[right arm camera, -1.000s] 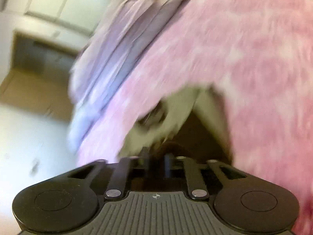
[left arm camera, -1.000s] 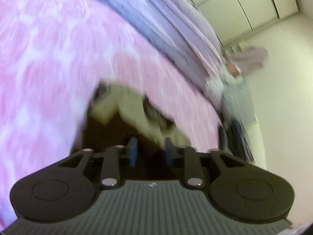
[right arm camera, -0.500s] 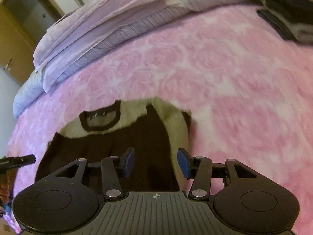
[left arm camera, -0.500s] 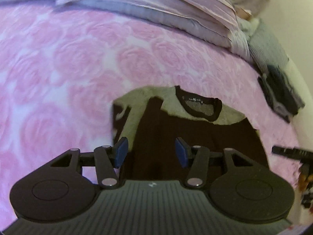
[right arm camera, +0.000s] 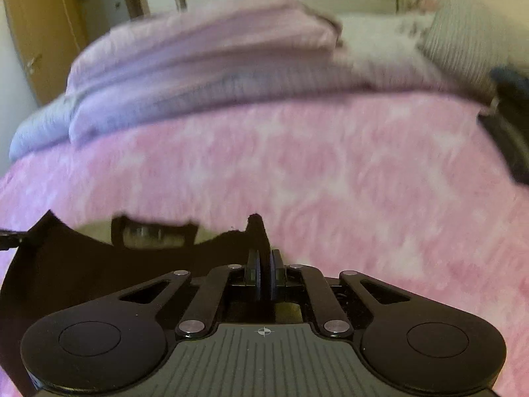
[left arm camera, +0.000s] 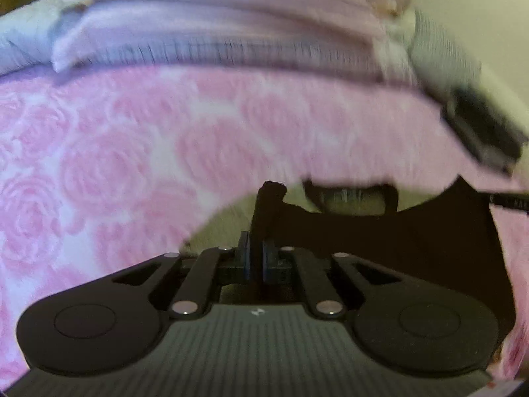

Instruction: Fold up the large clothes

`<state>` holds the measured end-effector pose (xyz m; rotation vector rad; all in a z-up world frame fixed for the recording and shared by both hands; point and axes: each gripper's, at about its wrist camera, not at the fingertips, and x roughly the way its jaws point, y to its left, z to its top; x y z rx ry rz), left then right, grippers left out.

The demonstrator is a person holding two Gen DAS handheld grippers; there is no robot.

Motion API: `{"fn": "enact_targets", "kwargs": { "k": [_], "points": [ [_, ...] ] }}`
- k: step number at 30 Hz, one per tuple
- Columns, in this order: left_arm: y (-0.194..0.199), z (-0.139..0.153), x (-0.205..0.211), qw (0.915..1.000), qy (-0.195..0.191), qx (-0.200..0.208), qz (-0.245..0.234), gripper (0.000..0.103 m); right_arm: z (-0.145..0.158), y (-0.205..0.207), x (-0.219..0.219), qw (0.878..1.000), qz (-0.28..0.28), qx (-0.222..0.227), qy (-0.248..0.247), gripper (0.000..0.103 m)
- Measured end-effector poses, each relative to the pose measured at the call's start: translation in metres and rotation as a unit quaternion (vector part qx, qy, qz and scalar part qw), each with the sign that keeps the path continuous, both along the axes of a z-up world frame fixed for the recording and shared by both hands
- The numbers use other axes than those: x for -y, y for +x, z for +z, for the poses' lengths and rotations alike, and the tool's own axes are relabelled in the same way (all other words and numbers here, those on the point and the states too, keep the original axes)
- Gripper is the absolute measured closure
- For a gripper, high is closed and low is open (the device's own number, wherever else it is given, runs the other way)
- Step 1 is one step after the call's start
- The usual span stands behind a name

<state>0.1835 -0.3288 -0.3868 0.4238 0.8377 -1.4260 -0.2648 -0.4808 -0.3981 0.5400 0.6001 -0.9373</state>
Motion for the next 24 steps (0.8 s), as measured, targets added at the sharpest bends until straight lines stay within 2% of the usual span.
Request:
{"fn": "enact_targets", "kwargs": {
  "k": [3,8,12,14,15,16,18,20,24],
  "points": [
    [0.009,-0.001,0.013,0.9997,-0.003,0.01,0.024,0.099,-0.002,0.005,0.016,1.0,-0.015,-0.009,-0.007,0.102],
    [0.01,-0.019,0.046,0.9991,0.015,0.035,0.02,0.099,-0.02,0.021,0.037,0.999,-0.025,-0.032,-0.003,0.102],
    [0.011,-0.047,0.057,0.9969,0.045,0.055,0.031,0.094,-0.048,0.034,0.049,0.996,-0.036,-0.07,0.029,0.102],
    [0.005,-0.056,0.06,0.9942,0.059,0.08,0.041,0.081,-0.06,0.039,0.054,0.992,-0.036,-0.1,0.062,0.097],
    [0.005,-0.054,0.06,0.9929,0.06,0.091,0.048,0.073,-0.059,0.04,0.053,0.991,-0.042,-0.11,0.057,0.085],
    [0.006,-0.051,0.06,0.9928,0.059,0.09,0.052,0.07,-0.054,0.039,0.051,0.991,-0.051,-0.113,0.051,0.071],
    [0.011,-0.041,0.053,0.9944,0.057,0.066,0.06,0.07,-0.038,0.032,0.039,0.991,-0.071,-0.105,0.042,0.064],
    [0.013,-0.029,0.038,0.9952,0.055,0.05,0.065,0.069,-0.02,0.017,0.023,0.993,-0.077,-0.076,0.047,0.063],
    [0.015,-0.008,-0.026,0.996,0.061,-0.012,0.064,0.069,0.004,-0.028,-0.032,0.99,-0.076,0.003,0.118,0.063]
  ]
}}
